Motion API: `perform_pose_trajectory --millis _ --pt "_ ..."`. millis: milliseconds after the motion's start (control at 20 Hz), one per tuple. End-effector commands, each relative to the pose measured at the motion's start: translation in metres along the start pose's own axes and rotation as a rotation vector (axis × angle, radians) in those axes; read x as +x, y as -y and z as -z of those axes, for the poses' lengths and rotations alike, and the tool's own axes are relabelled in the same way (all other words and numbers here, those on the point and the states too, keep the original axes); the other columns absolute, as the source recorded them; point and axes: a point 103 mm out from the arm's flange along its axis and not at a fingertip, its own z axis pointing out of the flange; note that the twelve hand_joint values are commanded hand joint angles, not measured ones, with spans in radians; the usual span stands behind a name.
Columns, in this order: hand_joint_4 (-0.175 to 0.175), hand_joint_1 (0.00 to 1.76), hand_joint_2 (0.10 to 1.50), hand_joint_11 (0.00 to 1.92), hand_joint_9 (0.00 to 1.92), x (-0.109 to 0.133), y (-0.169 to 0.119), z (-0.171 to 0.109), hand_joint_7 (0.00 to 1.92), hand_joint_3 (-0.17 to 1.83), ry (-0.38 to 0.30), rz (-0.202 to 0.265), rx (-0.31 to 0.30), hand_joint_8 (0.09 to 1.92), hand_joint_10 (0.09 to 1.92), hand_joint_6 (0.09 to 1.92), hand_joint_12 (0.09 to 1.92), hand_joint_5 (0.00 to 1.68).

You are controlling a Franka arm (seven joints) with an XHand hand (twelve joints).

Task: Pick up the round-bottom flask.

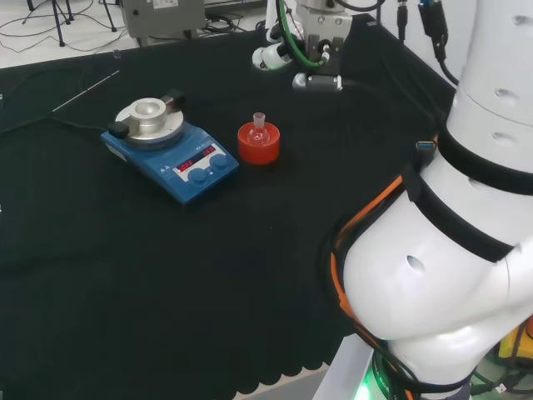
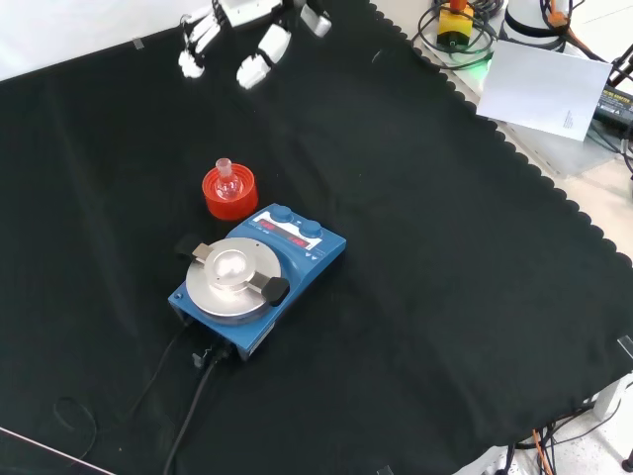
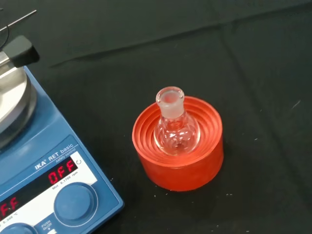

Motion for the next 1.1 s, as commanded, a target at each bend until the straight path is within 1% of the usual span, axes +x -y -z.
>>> perform_pose_trajectory --millis 50,200,400,800,900,1100 --pt "-0.018 0.68 0.86 0.0 0.36 -0.012 -0.04 -0.047 0.27 0.5 -0.153 -0.009 0.003 0.54 0.61 0.09 1.23 0.48" --pt "-0.019 0.72 0.78 0.0 0.37 -0.013 -0.044 -0.058 0.27 0.6 -0.172 -0.008 0.011 0.54 0.61 0.09 1.23 0.5" --pt "-0.017 0.76 0.72 0.0 0.38 -0.014 -0.05 -0.073 0.27 0.64 -0.194 -0.007 0.012 0.54 0.61 0.09 1.24 0.51" --pt "-0.011 0.83 0.65 0.0 0.39 -0.014 -0.053 -0.092 0.27 0.65 -0.206 -0.004 0.006 0.54 0.61 0.09 1.23 0.57" --pt "-0.007 0.84 0.64 0.0 0.39 -0.015 -0.055 -0.099 0.27 0.66 -0.224 -0.007 0.009 0.54 0.61 0.09 1.23 0.59" --pt "0.001 0.86 0.62 0.0 0.39 -0.017 -0.058 -0.108 0.28 0.68 -0.213 -0.005 0.022 0.54 0.61 0.09 1.23 0.62"
